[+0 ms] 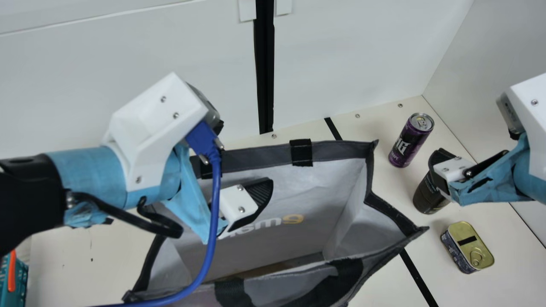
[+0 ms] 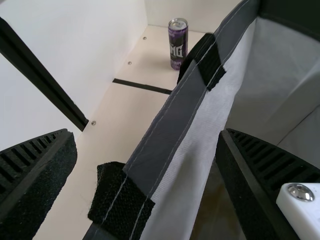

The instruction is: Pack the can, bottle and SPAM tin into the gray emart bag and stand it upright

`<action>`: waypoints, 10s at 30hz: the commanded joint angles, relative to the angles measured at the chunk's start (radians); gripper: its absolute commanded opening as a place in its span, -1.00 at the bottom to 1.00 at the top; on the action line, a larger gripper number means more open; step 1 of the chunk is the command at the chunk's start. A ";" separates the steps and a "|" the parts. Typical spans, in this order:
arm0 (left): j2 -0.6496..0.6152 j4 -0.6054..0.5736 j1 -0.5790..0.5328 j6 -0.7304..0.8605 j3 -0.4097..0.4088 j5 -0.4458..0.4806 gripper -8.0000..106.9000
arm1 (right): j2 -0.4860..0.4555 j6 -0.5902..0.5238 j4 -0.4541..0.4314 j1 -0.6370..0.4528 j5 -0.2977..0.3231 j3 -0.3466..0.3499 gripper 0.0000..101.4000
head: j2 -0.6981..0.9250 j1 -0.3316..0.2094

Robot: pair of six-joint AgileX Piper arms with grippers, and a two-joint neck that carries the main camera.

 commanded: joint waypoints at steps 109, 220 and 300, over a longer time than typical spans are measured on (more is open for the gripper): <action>-0.463 1.590 -0.397 -1.573 1.023 0.000 -1.00 | 0.000 0.000 0.001 0.000 0.000 0.000 0.87 | -0.002 -0.023; -0.312 0.259 0.091 -0.976 0.931 -0.471 -1.00 | 0.000 0.000 0.001 0.000 0.000 0.000 0.87 | -0.002 -0.023; -0.312 0.259 0.091 -0.976 0.931 -0.471 -1.00 | 0.292 0.075 -0.160 0.027 -0.071 -0.124 0.87 | -0.002 -0.023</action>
